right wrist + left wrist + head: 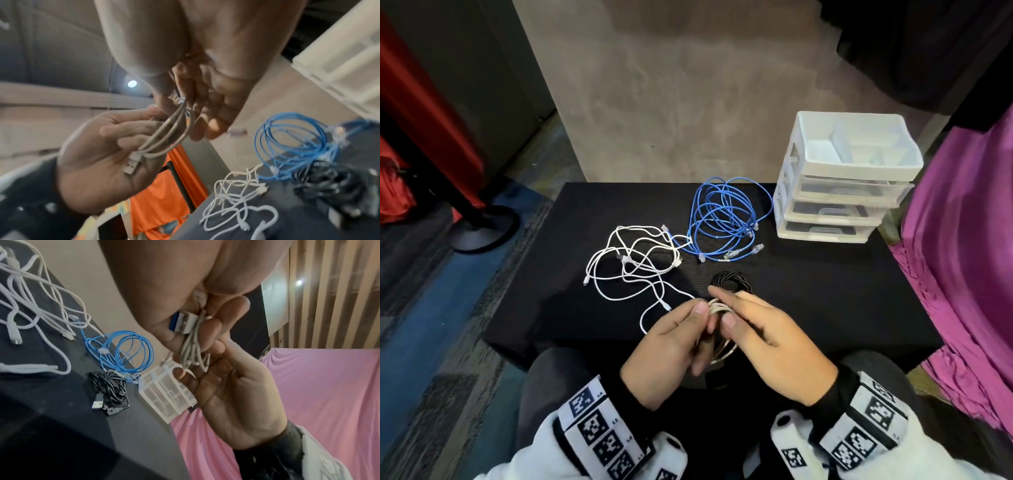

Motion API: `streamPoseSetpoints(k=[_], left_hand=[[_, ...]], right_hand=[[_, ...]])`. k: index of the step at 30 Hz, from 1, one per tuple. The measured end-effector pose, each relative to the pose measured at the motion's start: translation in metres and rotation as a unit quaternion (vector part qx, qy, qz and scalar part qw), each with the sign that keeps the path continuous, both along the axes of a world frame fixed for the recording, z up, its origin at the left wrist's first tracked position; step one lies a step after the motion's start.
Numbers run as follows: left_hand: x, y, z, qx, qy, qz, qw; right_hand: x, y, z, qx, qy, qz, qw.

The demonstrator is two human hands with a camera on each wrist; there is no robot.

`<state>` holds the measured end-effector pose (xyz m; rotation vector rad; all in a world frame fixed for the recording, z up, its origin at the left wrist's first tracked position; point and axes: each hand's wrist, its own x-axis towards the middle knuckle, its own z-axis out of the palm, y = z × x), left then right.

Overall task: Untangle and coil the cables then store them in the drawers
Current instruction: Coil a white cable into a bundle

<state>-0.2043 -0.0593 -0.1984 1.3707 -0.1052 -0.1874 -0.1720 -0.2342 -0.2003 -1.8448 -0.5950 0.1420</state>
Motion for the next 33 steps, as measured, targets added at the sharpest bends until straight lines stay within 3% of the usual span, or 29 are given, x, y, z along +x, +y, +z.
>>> streamPoseSetpoints(k=[3,6,13,19,23,25,28,31,33], left_hand=[[-0.001,0.001,-0.004,0.009,-0.010,0.002,1.000],[0.000,-0.003,-0.008,0.023,-0.005,0.032,0.999],[0.000,-0.024,-0.014,0.107,-0.066,0.105,0.986],[0.002,-0.026,-0.018,0.182,-0.127,0.164,0.961],[0.012,-0.018,-0.032,0.225,-0.126,0.211,0.943],[0.015,-0.015,-0.040,0.230,-0.107,0.216,0.943],[0.015,-0.014,-0.040,0.239,-0.115,0.195,0.944],[0.019,-0.007,-0.036,0.252,-0.152,0.176,0.940],[0.024,-0.001,-0.035,0.300,-0.190,0.174,0.918]], right_hand=[[-0.003,-0.003,0.002,0.050,0.094,0.005,0.994],[-0.003,0.000,0.003,0.028,0.071,-0.029,0.997],[-0.004,0.014,0.002,0.127,0.130,-0.119,0.976],[0.002,0.016,-0.007,0.000,-0.006,-0.178,0.984],[0.000,0.020,-0.004,0.077,0.080,-0.152,0.982],[-0.002,0.021,-0.001,0.171,0.180,-0.114,0.962],[-0.004,0.019,0.006,0.302,0.330,-0.032,0.894],[-0.005,0.010,0.014,0.378,0.416,0.028,0.827],[-0.005,0.005,0.016,0.391,0.440,0.046,0.807]])
